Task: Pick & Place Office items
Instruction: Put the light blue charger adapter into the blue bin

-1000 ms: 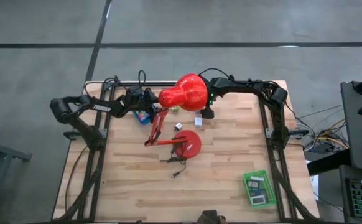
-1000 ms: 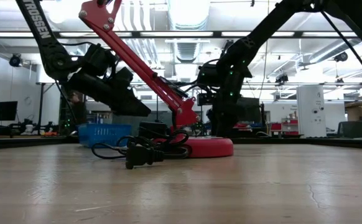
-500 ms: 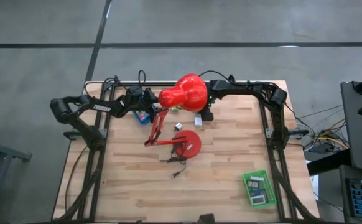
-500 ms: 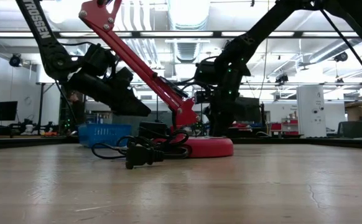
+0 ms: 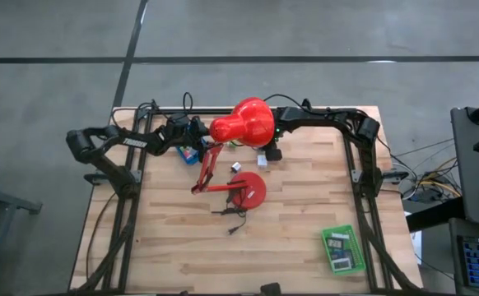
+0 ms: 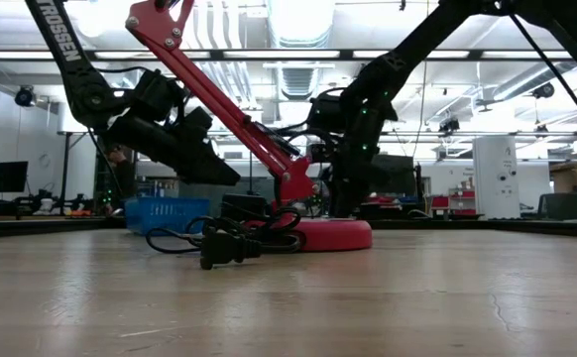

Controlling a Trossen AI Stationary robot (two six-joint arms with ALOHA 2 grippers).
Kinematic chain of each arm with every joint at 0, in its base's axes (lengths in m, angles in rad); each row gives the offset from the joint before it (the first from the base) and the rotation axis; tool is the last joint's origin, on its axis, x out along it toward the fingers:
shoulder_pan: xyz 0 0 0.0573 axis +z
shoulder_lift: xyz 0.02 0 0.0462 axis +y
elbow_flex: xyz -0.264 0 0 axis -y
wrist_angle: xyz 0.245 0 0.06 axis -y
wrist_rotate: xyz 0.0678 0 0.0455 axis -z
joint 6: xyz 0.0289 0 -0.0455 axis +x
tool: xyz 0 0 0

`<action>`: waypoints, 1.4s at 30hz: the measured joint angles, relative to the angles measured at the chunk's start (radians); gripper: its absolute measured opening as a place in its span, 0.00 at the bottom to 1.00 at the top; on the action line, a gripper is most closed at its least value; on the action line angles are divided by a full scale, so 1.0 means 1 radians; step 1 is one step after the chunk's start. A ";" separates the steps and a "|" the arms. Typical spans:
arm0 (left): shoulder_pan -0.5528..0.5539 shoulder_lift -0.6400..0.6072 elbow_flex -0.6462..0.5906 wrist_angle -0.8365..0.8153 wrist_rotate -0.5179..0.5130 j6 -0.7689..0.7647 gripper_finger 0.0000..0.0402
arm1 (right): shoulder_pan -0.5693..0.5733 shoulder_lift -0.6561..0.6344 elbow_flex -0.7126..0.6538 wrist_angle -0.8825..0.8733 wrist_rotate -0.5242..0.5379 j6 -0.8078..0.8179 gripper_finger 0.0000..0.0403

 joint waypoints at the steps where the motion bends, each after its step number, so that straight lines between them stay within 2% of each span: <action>1: 0.000 0.000 0.000 0.000 0.000 0.001 0.61 | 0.000 0.000 0.000 0.014 0.000 0.005 0.28; 10: 0.000 0.000 0.000 0.030 0.001 0.016 0.61 | 0.002 -0.029 0.000 0.166 -0.031 0.042 0.28; 13: 0.001 0.000 0.000 0.068 0.034 0.019 0.61 | 0.001 -0.051 0.000 0.219 -0.044 0.058 0.28; 19: 0.000 0.000 0.000 0.178 0.115 0.020 0.61 | 0.001 -0.098 0.000 0.359 -0.119 0.096 0.28; 28: 0.001 0.000 -0.001 0.326 0.124 0.018 0.61 | 0.001 -0.121 -0.001 0.565 -0.227 0.169 0.28; 33: 0.002 0.000 -0.006 0.415 0.119 0.015 0.61 | 0.000 -0.119 -0.028 0.703 -0.250 0.221 0.28; 42: 0.005 0.000 -0.073 0.629 0.127 -0.001 0.61 | -0.005 -0.117 -0.151 1.049 -0.393 0.371 0.28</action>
